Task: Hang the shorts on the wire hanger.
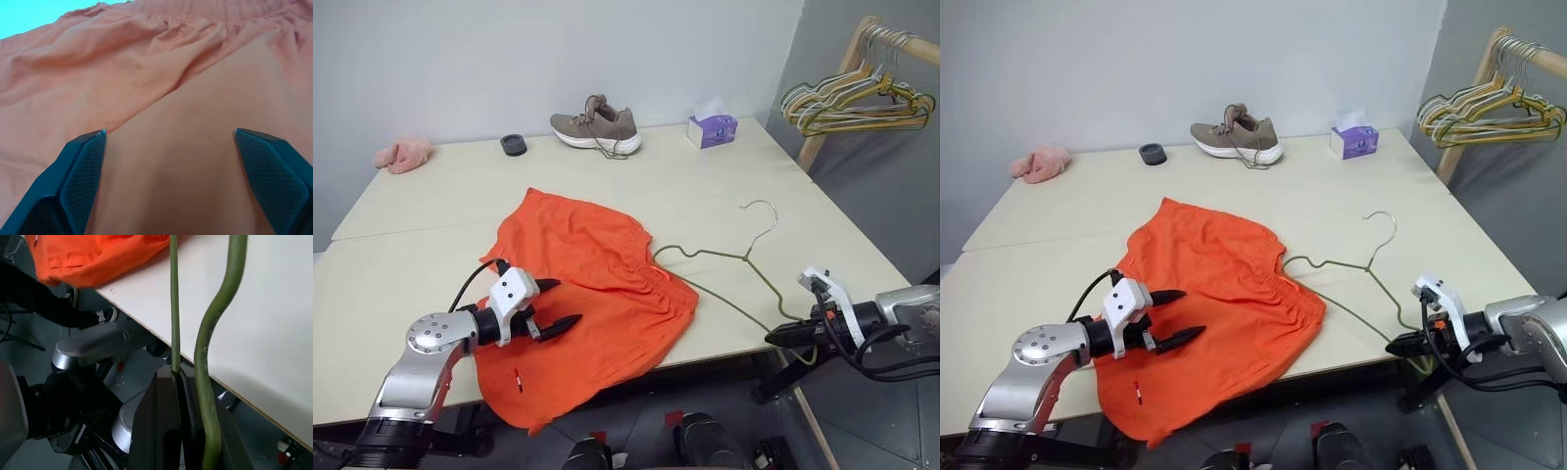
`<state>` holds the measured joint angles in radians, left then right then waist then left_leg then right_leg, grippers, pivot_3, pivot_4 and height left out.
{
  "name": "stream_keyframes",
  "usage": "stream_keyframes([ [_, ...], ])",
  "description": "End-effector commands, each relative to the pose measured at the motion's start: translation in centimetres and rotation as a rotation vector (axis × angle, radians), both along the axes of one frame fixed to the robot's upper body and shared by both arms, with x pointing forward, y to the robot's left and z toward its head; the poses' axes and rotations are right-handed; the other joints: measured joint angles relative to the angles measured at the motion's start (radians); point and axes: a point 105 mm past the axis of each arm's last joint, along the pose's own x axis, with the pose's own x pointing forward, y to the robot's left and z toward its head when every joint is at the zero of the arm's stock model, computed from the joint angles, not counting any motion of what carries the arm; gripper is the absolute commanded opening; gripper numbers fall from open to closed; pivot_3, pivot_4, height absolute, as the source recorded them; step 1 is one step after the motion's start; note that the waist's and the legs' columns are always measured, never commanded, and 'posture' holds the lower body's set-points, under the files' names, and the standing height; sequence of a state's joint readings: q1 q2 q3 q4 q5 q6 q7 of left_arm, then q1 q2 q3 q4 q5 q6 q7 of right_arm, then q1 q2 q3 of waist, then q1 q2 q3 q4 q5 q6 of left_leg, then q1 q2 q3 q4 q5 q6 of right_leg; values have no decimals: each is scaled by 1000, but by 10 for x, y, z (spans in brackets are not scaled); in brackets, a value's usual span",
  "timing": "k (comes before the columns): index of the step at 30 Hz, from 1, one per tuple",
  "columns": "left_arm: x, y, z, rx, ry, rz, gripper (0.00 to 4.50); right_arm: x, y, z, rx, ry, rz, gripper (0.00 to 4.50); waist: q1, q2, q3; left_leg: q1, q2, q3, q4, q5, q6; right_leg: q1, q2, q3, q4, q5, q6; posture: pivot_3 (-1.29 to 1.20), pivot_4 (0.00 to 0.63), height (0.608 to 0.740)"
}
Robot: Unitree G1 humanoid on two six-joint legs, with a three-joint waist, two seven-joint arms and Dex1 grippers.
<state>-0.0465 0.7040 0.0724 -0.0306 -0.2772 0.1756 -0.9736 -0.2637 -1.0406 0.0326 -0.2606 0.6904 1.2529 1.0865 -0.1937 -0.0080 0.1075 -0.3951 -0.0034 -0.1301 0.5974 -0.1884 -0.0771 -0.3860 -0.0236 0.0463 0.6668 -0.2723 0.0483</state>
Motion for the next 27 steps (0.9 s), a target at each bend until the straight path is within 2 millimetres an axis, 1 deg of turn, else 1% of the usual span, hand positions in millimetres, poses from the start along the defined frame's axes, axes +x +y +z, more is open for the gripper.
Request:
stream_keyframes([
  [1,0,-3,12,-14,-35,-24,4446,-1,1,6,-5,-24,26,0,0,0,0,0,0,0,0,0,0,0,0,0,0,0,0,-187,67,740],
  [8,1,-5,12,-12,-40,-28,4446,0,0,-2,-28,-4,21,0,0,0,0,0,0,0,0,0,0,0,0,0,0,0,0,-184,67,740],
  [11,2,-6,13,-10,-45,-28,4446,2,5,-2,-16,22,39,0,-1,0,0,0,0,0,0,0,0,0,0,0,0,0,0,-178,68,740],
  [16,2,-7,13,-10,-52,-29,4446,12,13,-3,-6,66,54,0,-2,0,0,0,0,0,0,0,0,0,0,0,0,0,0,-168,67,740],
  [20,2,-9,13,-11,-57,-30,4446,26,18,-4,-10,76,41,0,1,0,0,0,0,0,0,0,0,0,0,0,0,0,0,-152,66,740],
  [27,2,-11,14,-13,-67,-23,4446,34,32,-8,-3,130,26,0,5,0,0,-1,0,-1,0,0,0,-1,0,0,0,1,1,-142,69,740],
])
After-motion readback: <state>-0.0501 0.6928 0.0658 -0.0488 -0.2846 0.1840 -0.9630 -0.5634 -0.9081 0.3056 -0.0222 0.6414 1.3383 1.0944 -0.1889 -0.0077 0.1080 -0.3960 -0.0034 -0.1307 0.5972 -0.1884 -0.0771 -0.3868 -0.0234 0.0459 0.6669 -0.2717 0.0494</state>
